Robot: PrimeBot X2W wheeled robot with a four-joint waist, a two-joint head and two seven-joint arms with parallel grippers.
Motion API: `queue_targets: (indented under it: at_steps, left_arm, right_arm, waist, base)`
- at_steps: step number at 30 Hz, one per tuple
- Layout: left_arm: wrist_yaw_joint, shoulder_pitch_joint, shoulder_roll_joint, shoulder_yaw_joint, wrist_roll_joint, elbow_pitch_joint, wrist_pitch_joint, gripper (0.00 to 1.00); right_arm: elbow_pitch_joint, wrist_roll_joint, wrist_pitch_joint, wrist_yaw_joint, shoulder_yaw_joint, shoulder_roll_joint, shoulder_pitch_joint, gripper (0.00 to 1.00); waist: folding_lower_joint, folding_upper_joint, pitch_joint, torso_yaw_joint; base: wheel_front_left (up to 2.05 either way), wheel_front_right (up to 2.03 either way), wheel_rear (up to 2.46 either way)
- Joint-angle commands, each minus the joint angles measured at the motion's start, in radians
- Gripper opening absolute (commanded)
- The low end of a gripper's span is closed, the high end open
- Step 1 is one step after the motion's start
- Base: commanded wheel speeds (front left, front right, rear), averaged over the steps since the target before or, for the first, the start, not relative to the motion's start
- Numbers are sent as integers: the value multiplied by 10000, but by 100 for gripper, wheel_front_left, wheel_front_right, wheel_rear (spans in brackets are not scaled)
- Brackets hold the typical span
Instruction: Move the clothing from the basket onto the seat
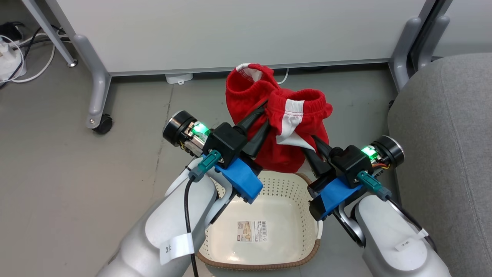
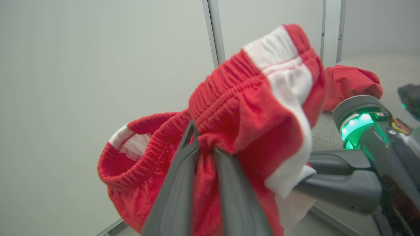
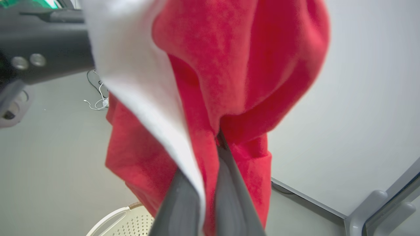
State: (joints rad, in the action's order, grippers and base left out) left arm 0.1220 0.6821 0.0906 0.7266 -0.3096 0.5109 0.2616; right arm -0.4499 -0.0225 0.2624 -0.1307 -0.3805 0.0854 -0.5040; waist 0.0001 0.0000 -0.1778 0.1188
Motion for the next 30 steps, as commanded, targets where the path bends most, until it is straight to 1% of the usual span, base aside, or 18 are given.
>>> queue_targets:
  at_steps: [1,2,3,4,18,25,30]
  left_arm:
    - [23,75,2,-46,59,1,51,0]
    - [20,86,12,-72,92,7,51,0]
    - [-4,91,11,-106,117,-5,51,83]
    - [-42,95,7,-130,160,-41,49,100]
    - [-25,-174,5,-311,475,-63,49,100]
    - [-22,-233,7,-402,552,-202,41,100]
    - [16,-292,71,-419,572,-341,40,100]
  right_arm:
    - [44,83,38,-1,49,-31,-31,0]
    - [50,109,38,-1,66,-39,-32,0]
    - [55,145,36,-1,70,-41,-41,0]
    - [62,167,36,-1,69,-36,-50,0]
    - [222,393,38,-1,271,-32,95,0]
    - [518,470,38,-1,709,-16,136,0]
    - [914,525,38,-1,1260,1,206,0]
  waist:
    - [-1,0,-3,-7]
    - [-1,0,-9,-12]
    - [-1,0,-15,-15]
    - [-1,0,-18,-18]
    - [-1,0,-19,-160]
    - [-1,0,-254,-550]
    - [-1,0,-525,-1011]
  base:
    - [0,0,0]
    - [0,0,0]
    - [0,0,0]
    - [0,0,0]
    - [0,0,0]
    - [0,0,0]
    - [0,0,0]
